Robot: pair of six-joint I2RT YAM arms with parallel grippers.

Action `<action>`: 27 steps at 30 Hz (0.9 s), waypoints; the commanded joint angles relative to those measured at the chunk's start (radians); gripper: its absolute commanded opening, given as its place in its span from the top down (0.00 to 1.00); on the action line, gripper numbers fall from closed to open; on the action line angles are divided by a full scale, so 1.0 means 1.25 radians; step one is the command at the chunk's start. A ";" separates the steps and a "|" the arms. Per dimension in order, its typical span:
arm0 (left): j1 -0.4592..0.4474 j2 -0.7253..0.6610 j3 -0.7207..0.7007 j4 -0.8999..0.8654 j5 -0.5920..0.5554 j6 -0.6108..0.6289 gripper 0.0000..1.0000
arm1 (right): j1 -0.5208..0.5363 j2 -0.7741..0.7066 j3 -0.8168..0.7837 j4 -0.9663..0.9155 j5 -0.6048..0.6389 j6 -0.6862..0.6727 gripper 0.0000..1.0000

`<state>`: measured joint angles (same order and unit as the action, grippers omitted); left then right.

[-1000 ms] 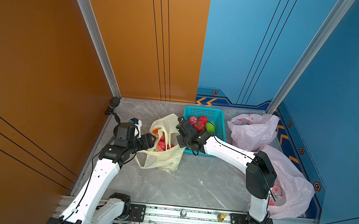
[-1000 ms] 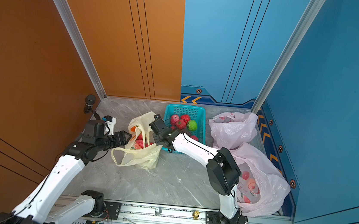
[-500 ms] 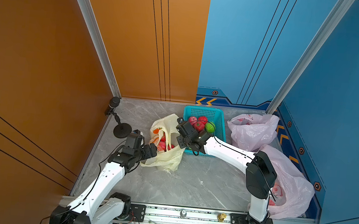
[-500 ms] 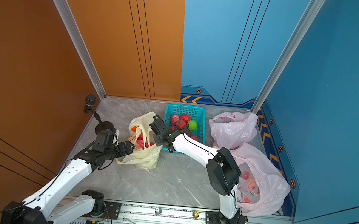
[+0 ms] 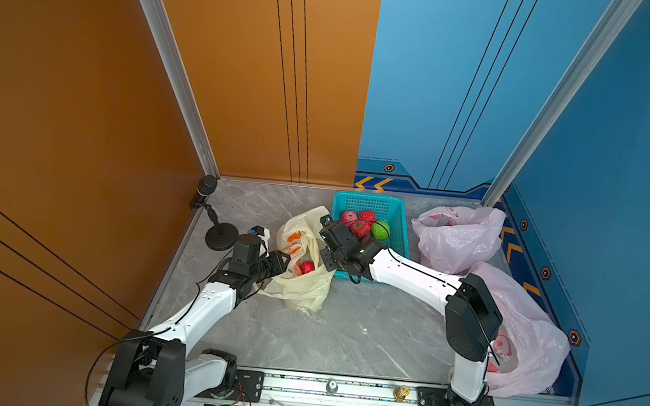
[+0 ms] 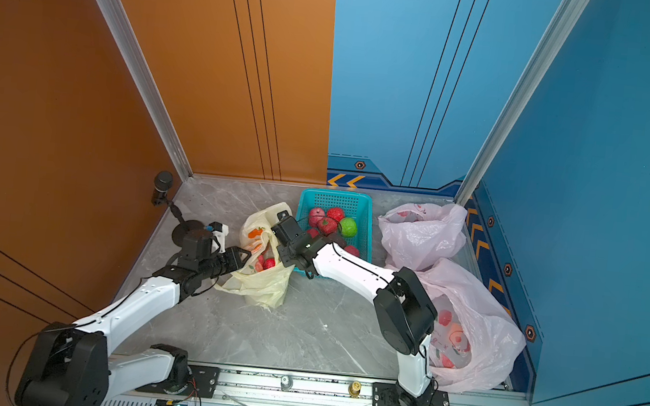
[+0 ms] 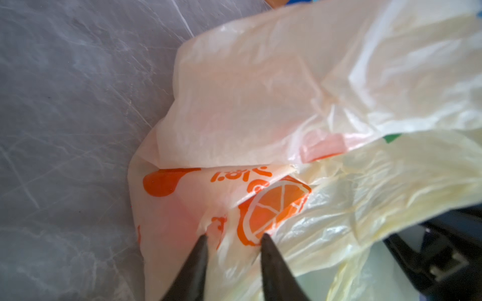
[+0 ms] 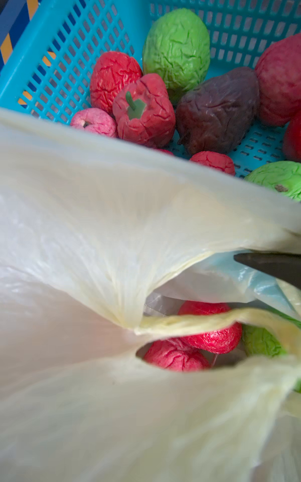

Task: Untie the knot of a plastic bag & take out the apple
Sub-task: Untie the plastic bag at the center of the board.

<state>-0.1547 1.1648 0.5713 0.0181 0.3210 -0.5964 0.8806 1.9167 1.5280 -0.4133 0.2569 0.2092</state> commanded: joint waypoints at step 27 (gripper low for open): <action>0.123 -0.203 0.185 -0.501 0.052 0.157 1.00 | -0.028 -0.260 -0.180 0.197 -0.345 0.014 0.30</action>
<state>0.0132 0.9070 0.8051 -0.6296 0.3573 -0.4221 0.8433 1.6707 1.3037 -0.2768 -0.0162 0.2264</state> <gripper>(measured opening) 0.048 0.688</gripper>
